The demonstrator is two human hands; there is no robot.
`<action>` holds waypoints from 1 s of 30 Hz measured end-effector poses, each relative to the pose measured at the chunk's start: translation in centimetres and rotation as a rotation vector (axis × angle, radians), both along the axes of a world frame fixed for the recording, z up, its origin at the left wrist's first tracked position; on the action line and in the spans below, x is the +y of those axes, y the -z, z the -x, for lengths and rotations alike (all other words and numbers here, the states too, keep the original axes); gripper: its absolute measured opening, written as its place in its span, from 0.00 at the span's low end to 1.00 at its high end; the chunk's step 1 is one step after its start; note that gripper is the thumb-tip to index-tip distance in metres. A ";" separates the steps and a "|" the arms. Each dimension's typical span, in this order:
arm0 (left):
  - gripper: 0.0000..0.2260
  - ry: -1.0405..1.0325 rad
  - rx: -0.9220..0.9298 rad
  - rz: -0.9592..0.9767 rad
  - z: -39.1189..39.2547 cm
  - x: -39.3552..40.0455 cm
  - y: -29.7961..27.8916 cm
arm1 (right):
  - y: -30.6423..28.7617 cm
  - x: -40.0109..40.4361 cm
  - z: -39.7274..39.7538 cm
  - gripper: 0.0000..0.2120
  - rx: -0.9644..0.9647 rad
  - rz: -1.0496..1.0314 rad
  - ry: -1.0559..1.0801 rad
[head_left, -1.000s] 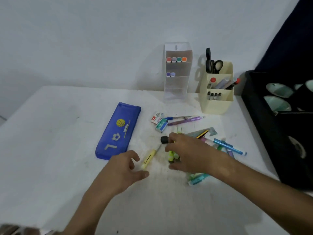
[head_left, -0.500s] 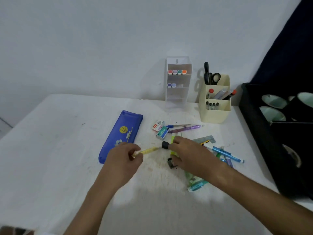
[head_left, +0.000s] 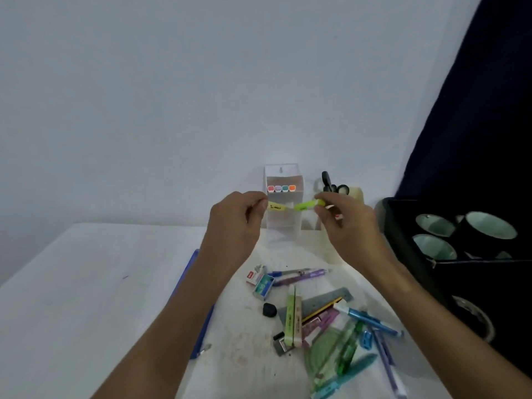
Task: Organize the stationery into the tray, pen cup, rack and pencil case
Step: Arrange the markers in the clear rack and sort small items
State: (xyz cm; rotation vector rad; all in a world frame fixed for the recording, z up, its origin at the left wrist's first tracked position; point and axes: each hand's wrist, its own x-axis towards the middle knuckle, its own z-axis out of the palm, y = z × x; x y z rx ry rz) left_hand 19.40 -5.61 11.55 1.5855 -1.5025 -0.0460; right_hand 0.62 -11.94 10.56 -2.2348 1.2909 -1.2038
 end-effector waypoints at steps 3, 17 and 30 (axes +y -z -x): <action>0.11 0.008 -0.201 -0.006 0.5 -2.0 -0.4 | 0.3 -1.2 -0.6 0.12 0.026 0.049 0.005; 0.14 0.043 -0.324 -0.249 1.3 -8.2 2.0 | 4.1 -5.6 -3.9 0.12 0.102 0.090 -0.166; 0.16 0.027 -0.254 -0.303 1.4 -10.0 3.0 | 6.6 -8.1 -4.0 0.18 0.352 0.215 -0.024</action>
